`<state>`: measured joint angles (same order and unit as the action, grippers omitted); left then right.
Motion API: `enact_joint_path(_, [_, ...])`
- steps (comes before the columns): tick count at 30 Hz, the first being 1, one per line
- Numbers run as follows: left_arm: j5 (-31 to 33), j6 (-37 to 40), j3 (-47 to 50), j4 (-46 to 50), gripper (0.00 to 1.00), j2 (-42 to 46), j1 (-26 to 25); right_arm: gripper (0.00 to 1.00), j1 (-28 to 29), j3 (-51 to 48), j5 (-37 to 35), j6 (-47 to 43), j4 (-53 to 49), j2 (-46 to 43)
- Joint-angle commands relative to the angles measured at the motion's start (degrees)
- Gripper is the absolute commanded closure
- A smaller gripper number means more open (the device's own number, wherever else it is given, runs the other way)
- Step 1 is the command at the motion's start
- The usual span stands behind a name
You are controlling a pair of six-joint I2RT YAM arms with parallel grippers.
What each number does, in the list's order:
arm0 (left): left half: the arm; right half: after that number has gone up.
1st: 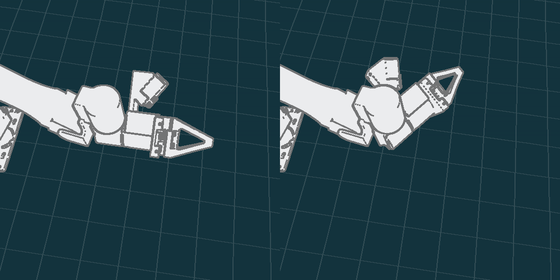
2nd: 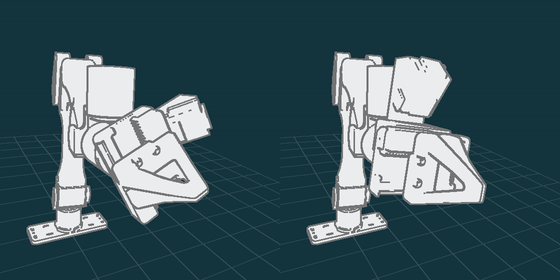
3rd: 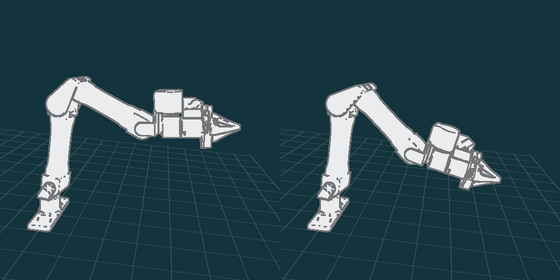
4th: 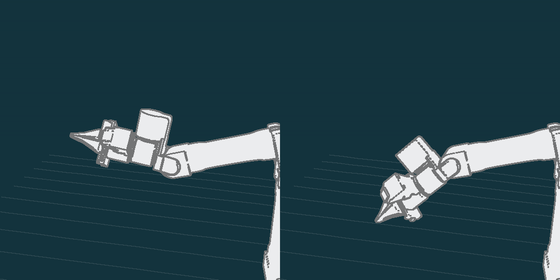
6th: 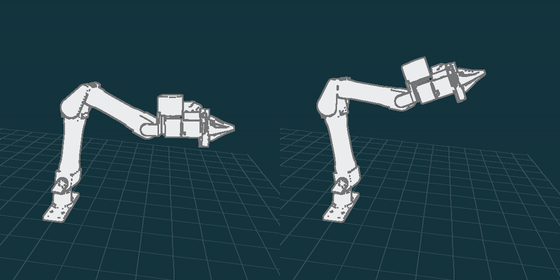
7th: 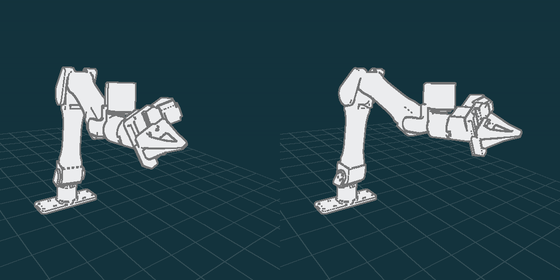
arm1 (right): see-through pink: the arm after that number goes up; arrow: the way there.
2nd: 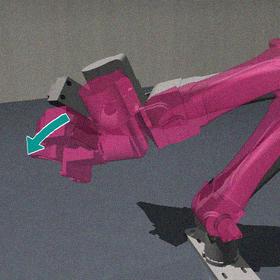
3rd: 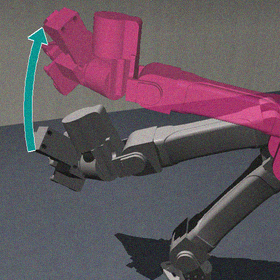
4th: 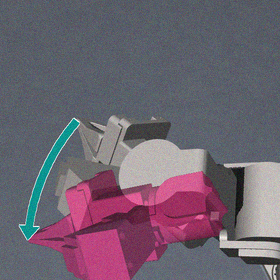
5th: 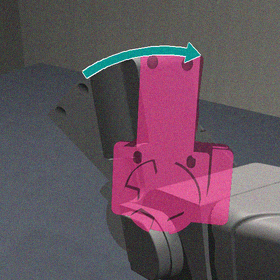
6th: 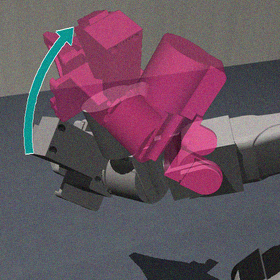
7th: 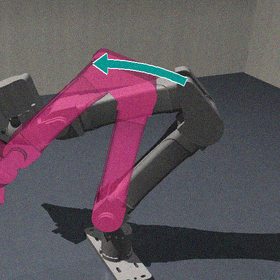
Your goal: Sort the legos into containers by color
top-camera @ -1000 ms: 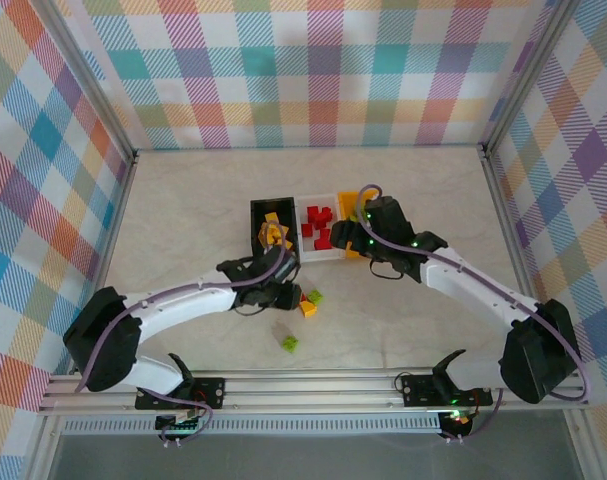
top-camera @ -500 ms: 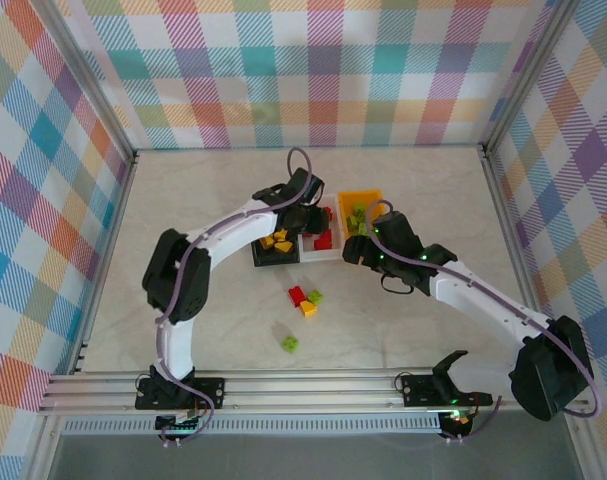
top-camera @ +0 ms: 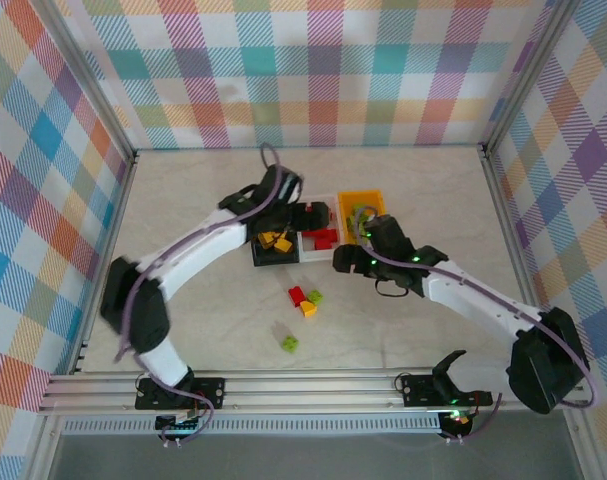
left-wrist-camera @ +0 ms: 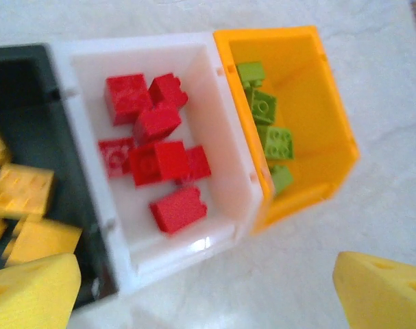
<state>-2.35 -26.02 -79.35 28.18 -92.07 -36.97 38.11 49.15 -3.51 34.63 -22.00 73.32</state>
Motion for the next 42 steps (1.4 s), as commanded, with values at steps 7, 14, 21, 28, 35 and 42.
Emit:
enact_joint_path(7, [12.54,-7.05,27.04,8.49,0.0,28.87,0.45,0.14,12.4,12.76,2.92,-8.23,1.39,19.19])
enact_joint_path(14, [16.92,-11.24,36.72,12.58,0.0,43.26,0.41,0.21,14.86,21.48,-0.01,-9.1,-2.36,31.49])
enact_joint_path(21, [17.91,-11.24,37.43,14.38,0.0,45.39,0.41,0.35,17.43,23.78,-2.97,-7.57,-5.94,36.06])
enact_joint_path(28, [18.22,-11.37,37.85,13.7,0.0,45.97,0.41,0.52,19.44,22.24,-2.47,-4.5,-4.28,36.66])
enact_joint_path(35, [18.41,-11.43,37.78,13.26,0.0,47.43,0.41,0.67,19.42,19.94,-5.39,-3.1,-0.06,31.71])
enact_joint_path(42, [10.55,-8.05,38.29,9.49,0.0,43.89,0.36,0.69,16.04,20.96,-10.63,-4.98,-0.49,21.23])
